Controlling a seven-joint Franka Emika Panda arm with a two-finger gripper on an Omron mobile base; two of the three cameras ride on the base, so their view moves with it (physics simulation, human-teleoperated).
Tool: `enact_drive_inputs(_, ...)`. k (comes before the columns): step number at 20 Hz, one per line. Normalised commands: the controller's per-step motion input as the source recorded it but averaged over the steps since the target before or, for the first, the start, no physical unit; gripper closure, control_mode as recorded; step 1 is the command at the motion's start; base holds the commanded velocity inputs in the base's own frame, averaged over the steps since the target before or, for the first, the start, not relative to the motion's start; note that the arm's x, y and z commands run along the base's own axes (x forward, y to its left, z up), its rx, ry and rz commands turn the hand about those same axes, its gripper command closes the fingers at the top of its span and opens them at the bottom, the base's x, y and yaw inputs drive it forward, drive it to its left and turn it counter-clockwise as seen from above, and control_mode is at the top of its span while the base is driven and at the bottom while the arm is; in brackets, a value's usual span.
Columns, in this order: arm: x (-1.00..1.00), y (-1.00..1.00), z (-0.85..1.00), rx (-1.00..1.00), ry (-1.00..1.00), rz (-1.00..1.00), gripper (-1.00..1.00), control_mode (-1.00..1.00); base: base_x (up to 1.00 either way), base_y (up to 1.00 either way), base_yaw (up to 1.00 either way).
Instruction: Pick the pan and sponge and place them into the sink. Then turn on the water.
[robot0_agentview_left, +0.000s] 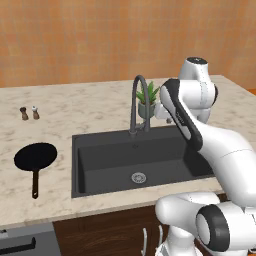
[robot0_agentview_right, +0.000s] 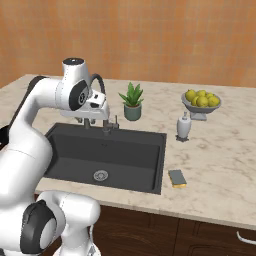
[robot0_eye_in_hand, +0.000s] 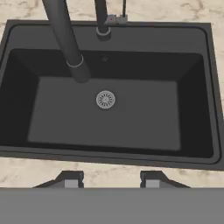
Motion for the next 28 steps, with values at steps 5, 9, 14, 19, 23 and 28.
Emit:
enact_drive_inputs(5, -0.25, 0.01, 0.0, 0.0, 0.0, 0.0, -1.0, -1.0, 0.0, 0.0, 0.0)
enact_drive_inputs(9, -0.42, 0.4, 0.0, 0.0, -0.01, -0.04, -1.0, -1.0, 0.0, 0.0, 0.0)
enact_drive_inputs(14, -0.42, 0.84, 0.0, 0.0, -0.03, -0.14, -1.0, -1.0, 0.0, 0.0, 0.0)
enact_drive_inputs(19, -0.38, 1.0, 0.0, -0.01, -0.03, -0.18, -1.0, -1.0, 0.0, 0.0, 0.0)
enact_drive_inputs(23, -0.06, 1.0, -0.07, -0.02, 0.0, -0.14, -1.0, -1.0, 0.0, 0.0, 0.0)
enact_drive_inputs(28, 0.0, 1.0, -0.22, -0.02, 0.0, -0.08, -1.0, -1.0, 0.0, 0.0, 0.0)
